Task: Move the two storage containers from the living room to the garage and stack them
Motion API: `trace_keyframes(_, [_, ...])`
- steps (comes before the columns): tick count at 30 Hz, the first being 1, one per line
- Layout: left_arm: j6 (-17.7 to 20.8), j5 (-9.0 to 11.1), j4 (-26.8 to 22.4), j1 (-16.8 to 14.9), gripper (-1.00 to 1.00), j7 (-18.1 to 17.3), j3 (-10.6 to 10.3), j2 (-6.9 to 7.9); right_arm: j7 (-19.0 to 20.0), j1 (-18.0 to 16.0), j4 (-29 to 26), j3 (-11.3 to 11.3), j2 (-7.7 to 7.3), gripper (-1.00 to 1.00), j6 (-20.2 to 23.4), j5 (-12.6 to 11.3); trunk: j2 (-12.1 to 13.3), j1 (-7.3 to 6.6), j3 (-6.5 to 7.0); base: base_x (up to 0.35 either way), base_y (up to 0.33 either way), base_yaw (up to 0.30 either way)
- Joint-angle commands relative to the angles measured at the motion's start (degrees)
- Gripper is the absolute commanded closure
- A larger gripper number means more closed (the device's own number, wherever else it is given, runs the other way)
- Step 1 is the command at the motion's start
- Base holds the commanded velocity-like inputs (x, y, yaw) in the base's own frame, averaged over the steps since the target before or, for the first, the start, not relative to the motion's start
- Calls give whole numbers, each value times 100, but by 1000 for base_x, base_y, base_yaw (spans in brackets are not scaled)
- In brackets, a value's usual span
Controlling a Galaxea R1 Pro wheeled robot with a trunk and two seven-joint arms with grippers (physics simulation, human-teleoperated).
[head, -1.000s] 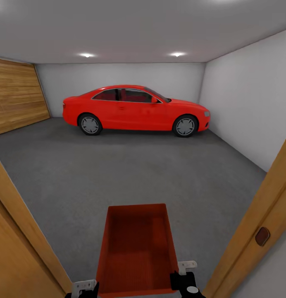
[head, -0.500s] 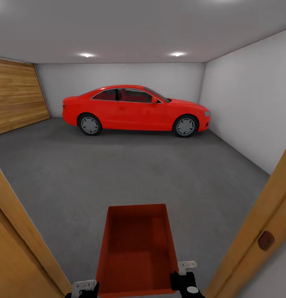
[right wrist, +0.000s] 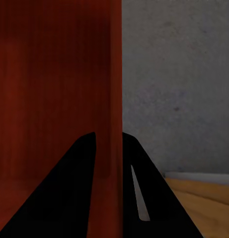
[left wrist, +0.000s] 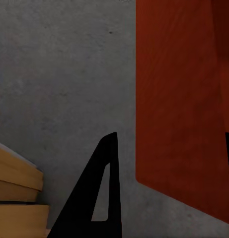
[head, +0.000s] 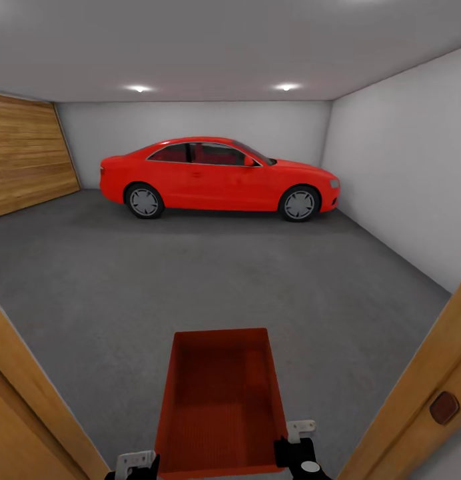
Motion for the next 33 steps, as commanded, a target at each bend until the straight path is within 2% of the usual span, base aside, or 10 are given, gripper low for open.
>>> trace_keyframes(1, [-2, 3, 8, 1, 100, 4, 105, 66, -45, -11, -54, -255, -3, 100, -12, 34, -5, 0, -7, 4, 0, 0])
trace_keyframes(12, [-2, 3, 10, 1, 100, 4, 105, 65, -45, -11, -56, -255, -3, 100, -12, 34, -5, 0, -7, 139, 0, 0])
trace_keyframes(24, [-2, 3, 9, 1, 100, 4, 105, 65, -45, -11, -53, -255, -3, 100, -12, 34, -5, 0, -7, 30, 0, 0])
trace_keyframes(33, [-3, 3, 10, 1, 100, 4, 105, 63, -45, -11, -56, -255, -5, 100, -12, 34, -5, 0, -7, 122, 0, 0])
